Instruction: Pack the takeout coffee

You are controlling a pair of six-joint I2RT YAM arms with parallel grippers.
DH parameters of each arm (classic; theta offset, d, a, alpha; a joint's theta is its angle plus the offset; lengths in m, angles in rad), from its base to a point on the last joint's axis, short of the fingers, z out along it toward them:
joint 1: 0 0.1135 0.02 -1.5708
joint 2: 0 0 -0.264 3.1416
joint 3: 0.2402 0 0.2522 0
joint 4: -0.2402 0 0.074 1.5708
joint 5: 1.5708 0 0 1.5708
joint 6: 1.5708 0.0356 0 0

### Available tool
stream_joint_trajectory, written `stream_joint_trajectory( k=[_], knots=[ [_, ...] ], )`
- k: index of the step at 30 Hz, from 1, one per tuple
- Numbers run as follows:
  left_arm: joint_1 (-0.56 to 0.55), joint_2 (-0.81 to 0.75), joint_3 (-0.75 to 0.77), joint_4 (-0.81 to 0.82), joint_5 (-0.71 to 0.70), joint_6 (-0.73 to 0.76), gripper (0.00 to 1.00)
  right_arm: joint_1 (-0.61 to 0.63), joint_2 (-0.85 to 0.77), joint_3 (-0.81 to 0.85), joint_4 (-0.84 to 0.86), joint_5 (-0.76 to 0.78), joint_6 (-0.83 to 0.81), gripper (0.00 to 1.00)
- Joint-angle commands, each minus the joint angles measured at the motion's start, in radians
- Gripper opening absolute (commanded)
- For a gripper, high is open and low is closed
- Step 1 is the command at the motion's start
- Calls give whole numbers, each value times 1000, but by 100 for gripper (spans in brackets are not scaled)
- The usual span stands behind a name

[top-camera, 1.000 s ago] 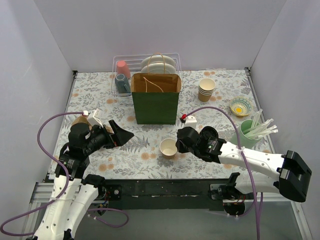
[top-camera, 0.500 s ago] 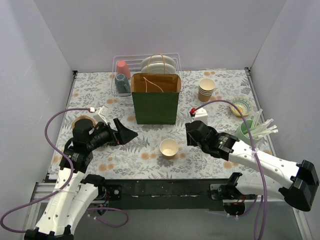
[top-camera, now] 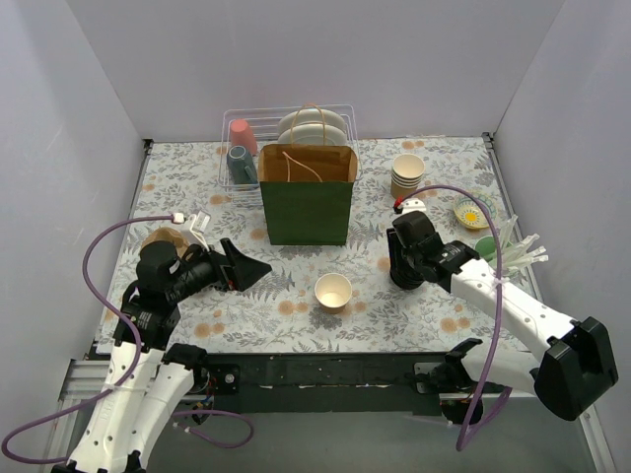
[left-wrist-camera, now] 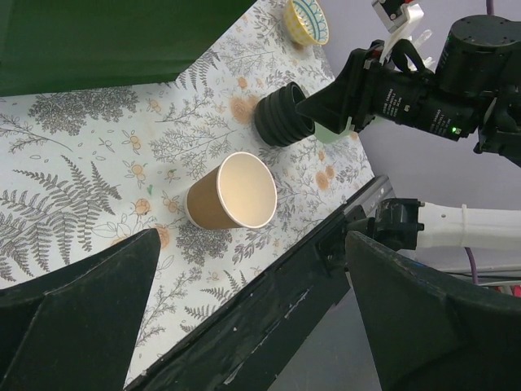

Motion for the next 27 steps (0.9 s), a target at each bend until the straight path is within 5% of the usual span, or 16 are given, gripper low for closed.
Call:
stream_joint_trajectory(
  k=[1,10,17,27],
  knots=[
    [2,-4,-13,7,-1,12,98,-23,15,-10,47,-48,-36,52],
    [4,-4,-13,5,-7,11,98,-60,40,-62,101,-77,-41,42],
    [4,-2,-13,5,-17,8,98,-66,29,-70,113,-94,-46,24],
    [2,10,-1,-1,-50,0,98,-67,-66,40,26,-132,-46,21]
  ],
)
